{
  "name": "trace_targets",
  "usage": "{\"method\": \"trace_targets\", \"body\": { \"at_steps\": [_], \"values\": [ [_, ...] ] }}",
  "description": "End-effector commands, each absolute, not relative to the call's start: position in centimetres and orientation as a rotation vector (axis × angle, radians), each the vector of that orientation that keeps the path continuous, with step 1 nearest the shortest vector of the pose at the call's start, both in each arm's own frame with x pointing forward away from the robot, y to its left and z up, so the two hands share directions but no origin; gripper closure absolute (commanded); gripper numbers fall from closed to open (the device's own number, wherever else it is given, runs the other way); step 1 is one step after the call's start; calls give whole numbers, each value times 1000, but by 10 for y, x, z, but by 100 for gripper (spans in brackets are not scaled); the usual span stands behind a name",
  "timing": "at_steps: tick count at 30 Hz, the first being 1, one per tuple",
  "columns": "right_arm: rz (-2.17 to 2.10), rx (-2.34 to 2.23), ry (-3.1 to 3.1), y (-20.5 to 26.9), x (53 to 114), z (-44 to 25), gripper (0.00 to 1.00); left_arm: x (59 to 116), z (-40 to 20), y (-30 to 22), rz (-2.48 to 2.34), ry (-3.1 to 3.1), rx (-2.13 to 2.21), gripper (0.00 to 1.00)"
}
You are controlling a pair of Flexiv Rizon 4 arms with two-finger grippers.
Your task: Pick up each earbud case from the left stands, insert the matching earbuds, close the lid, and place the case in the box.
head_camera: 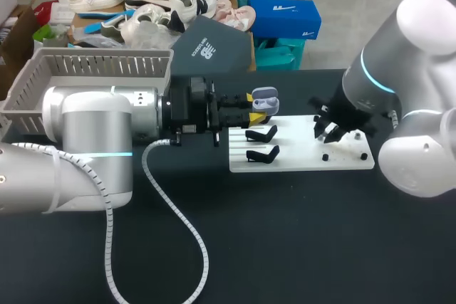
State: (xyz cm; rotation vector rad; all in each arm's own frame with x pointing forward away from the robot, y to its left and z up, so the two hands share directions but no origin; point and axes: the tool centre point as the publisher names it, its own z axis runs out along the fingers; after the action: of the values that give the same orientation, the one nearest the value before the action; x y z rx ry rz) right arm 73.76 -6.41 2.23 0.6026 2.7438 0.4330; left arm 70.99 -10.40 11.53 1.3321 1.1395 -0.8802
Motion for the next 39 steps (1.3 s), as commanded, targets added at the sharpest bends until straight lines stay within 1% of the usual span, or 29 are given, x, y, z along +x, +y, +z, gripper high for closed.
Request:
{"method": "trace_targets", "body": {
  "at_steps": [1,10,15,24,32,39],
  "values": [
    [423,608,2719,-63,730,31,100,711,115,-105,-879,1141,1333,100],
    [370,591,2691,-64,711,51,100,711,115,-105,-879,1141,1333,100],
    [302,534,2713,-73,694,62,100,711,115,-105,-879,1141,1333,100],
    [202,305,2781,-90,659,78,100,711,115,-105,-879,1141,1333,100],
    [120,-58,2843,-82,627,93,100,711,115,-105,-879,1141,1333,100],
    [118,-242,2839,-63,609,114,100,711,115,-105,-879,1141,1333,100]
  ]
}}
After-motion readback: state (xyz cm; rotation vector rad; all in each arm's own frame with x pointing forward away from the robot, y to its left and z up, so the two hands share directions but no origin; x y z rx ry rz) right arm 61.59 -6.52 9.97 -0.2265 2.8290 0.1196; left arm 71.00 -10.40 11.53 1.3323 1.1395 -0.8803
